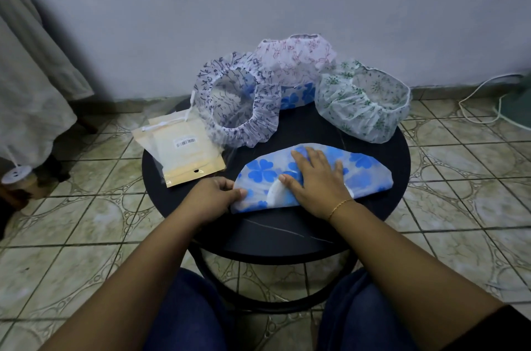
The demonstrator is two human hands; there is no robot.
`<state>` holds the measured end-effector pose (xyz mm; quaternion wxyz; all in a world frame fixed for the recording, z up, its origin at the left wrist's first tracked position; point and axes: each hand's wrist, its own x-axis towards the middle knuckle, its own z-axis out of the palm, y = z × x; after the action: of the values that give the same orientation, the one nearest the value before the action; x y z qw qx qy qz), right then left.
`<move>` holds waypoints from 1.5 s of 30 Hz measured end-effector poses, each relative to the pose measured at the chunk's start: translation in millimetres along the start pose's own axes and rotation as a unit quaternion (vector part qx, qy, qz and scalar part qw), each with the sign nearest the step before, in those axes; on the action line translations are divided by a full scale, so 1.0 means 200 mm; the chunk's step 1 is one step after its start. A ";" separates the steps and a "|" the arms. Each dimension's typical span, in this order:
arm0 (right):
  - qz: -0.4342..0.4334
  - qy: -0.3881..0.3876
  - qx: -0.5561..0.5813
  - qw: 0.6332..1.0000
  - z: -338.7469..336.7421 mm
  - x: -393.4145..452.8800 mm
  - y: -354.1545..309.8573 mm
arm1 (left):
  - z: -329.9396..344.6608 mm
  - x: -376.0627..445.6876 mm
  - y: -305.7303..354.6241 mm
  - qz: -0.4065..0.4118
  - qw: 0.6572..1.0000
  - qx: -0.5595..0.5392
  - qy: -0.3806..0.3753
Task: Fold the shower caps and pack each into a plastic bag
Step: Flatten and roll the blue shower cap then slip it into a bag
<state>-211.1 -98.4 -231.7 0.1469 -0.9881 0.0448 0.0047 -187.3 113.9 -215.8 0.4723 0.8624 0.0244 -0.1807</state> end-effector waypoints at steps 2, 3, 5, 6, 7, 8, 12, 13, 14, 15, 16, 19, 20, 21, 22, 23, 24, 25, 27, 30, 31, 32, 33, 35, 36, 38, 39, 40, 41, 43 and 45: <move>0.026 0.072 -0.042 0.996 0.00 -0.02 0.00 | 0.01 0.01 0.00 -0.002 1.000 -0.009 -0.012; 0.046 0.097 -0.065 0.992 0.00 -0.04 0.00 | 0.02 0.02 0.00 0.001 1.000 -0.012 -0.008; 0.086 0.099 -0.077 0.988 0.00 -0.05 -0.01 | 0.03 0.03 -0.01 0.022 0.999 0.013 0.022; 0.097 0.084 -0.071 0.989 0.00 -0.05 -0.01 | 0.03 0.03 0.00 0.036 0.997 0.049 0.042; 0.101 0.068 -0.065 0.990 0.01 -0.05 0.00 | 0.03 0.02 0.00 0.052 0.993 0.089 0.063; 0.100 0.054 -0.062 0.992 0.01 -0.05 0.00 | 0.03 0.02 0.00 0.068 0.988 0.118 0.076; 0.064 0.016 -0.051 0.997 0.01 -0.03 0.02 | 0.01 -0.02 0.03 0.079 0.987 0.141 -0.003; 0.051 0.002 -0.048 0.998 0.01 -0.02 0.03 | 0.01 -0.02 0.04 0.070 0.986 0.146 -0.026; 0.040 -0.013 -0.044 0.998 0.00 -0.01 0.04 | 0.01 -0.03 0.04 0.062 0.985 0.154 -0.038; 0.029 -0.028 -0.039 0.998 -0.01 0.00 0.04 | 0.01 -0.03 0.05 0.056 0.985 0.160 -0.040; 0.019 -0.040 -0.032 0.998 -0.03 0.00 0.05 | 0.01 -0.04 0.06 0.054 0.985 0.161 -0.035; -0.015 -0.067 -0.005 0.998 -0.07 0.02 0.09 | 0.04 -0.03 0.07 0.083 0.979 0.181 0.028; -0.030 -0.075 0.005 0.997 -0.09 0.03 0.09 | 0.05 -0.02 0.07 0.123 0.971 0.197 0.049; -0.046 -0.082 0.014 0.995 -0.10 0.04 0.10 | 0.07 -0.01 0.08 0.174 0.959 0.219 0.055; -0.062 -0.084 0.023 0.994 -0.10 0.04 0.11 | 0.09 0.01 0.07 0.222 0.942 0.247 0.045; -0.075 -0.077 0.031 0.994 -0.10 0.05 0.11 | 0.11 0.02 0.07 0.259 0.924 0.279 0.023; -0.080 -0.056 0.037 0.995 -0.10 0.05 0.12 | 0.13 0.03 0.08 0.279 0.909 0.310 -0.002; -0.075 -0.022 0.037 0.996 -0.09 0.05 0.12 | 0.15 0.04 0.08 0.280 0.898 0.338 -0.028; -0.024 0.050 0.015 0.998 -0.06 0.06 0.14 | 0.17 0.04 0.08 0.265 0.887 0.373 -0.064; 0.081 0.069 0.005 0.994 -0.04 0.07 0.18 | 0.18 0.03 0.07 0.260 0.875 0.403 -0.067; 0.095 0.051 0.006 0.994 -0.03 0.08 0.18 | 0.18 0.03 0.06 0.266 0.871 0.408 -0.060; 0.097 0.031 0.003 0.995 -0.02 0.09 0.19 | 0.18 0.03 0.06 0.275 0.870 0.406 -0.049; 0.092 0.013 -0.002 0.996 -0.02 0.09 0.19 | 0.19 0.03 0.06 0.283 0.871 0.399 -0.034; 0.067 -0.016 -0.015 0.998 -0.02 0.12 0.19 | 0.19 0.05 0.09 0.305 0.870 0.389 0.006; 0.050 -0.030 -0.022 0.998 -0.04 0.13 0.19 | 0.20 0.07 0.11 0.323 0.861 0.391 0.020; 0.019 -0.059 -0.030 0.998 -0.06 0.16 0.18 | 0.20 0.10 0.14 0.359 0.841 0.406 0.010; 0.009 -0.069 -0.028 0.997 -0.08 0.17 0.18 | 0.20 0.12 0.16 0.369 0.834 0.409 -0.008; 0.004 -0.072 -0.023 0.997 -0.08 0.18 0.17 | 0.21 0.13 0.16 0.375 0.830 0.412 -0.028; 0.002 -0.066 -0.014 0.998 -0.09 0.20 0.17 | 0.22 0.15 0.16 0.383 0.827 0.410 -0.044; 0.010 -0.043 0.006 0.999 -0.08 0.24 0.15 | 0.26 0.16 0.15 0.380 0.834 0.394 -0.071; 0.025 -0.032 0.012 0.999 -0.06 0.29 0.13 | 0.29 0.16 0.14 0.335 0.855 0.384 -0.094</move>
<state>-156.3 -130.6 -229.7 0.1595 -0.9842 0.0650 0.0399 -167.7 47.3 -232.2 0.1352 0.9102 -0.3817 -0.0871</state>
